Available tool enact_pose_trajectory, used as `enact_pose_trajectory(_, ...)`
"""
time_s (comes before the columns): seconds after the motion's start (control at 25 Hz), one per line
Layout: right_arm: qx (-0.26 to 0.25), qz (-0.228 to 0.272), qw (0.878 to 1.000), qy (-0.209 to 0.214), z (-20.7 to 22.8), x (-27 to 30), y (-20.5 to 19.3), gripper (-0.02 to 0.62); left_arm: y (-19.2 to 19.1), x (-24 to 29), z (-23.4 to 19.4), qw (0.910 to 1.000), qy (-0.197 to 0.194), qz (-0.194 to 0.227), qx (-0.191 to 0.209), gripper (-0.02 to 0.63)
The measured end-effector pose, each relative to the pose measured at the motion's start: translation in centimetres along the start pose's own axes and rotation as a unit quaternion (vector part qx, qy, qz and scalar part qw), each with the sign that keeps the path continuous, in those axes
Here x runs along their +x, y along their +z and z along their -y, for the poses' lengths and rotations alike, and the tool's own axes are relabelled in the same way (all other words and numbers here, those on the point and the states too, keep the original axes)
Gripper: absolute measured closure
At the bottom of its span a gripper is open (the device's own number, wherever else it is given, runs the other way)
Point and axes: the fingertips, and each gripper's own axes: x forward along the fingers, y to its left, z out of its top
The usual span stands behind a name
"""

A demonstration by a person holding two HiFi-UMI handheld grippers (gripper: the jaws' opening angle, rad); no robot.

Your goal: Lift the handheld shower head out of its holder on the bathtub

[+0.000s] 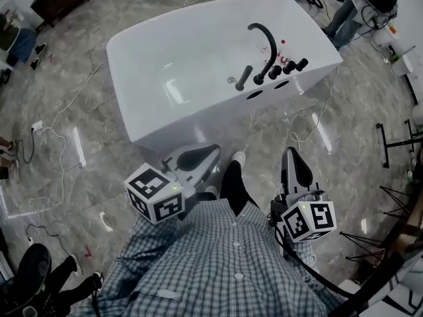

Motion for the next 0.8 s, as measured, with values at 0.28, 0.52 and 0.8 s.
enact_pose_trajectory(0.28, -0.001, -0.01, 1.0, 0.013, 0.9, 2.6, -0.1, 0.578, 0.2, 1.3, -1.8, 0.9999, 0.015, -0.005, -0.001, 0.597)
enact_pose_trajectory(0.52, 0.002, -0.018, 1.0, 0.021, 2.8, 5.9, 0.1, 0.578, 0.9, 4.3, -3.6, 0.9997, 0.017, -0.013, -0.008, 0.597)
enact_pose_trajectory(0.8, 0.003, -0.033, 0.999, 0.031, 6.7, 10.4, 1.3, 0.578, 2.6, 9.4, -5.7, 0.9994, 0.021, -0.023, -0.011, 0.597)
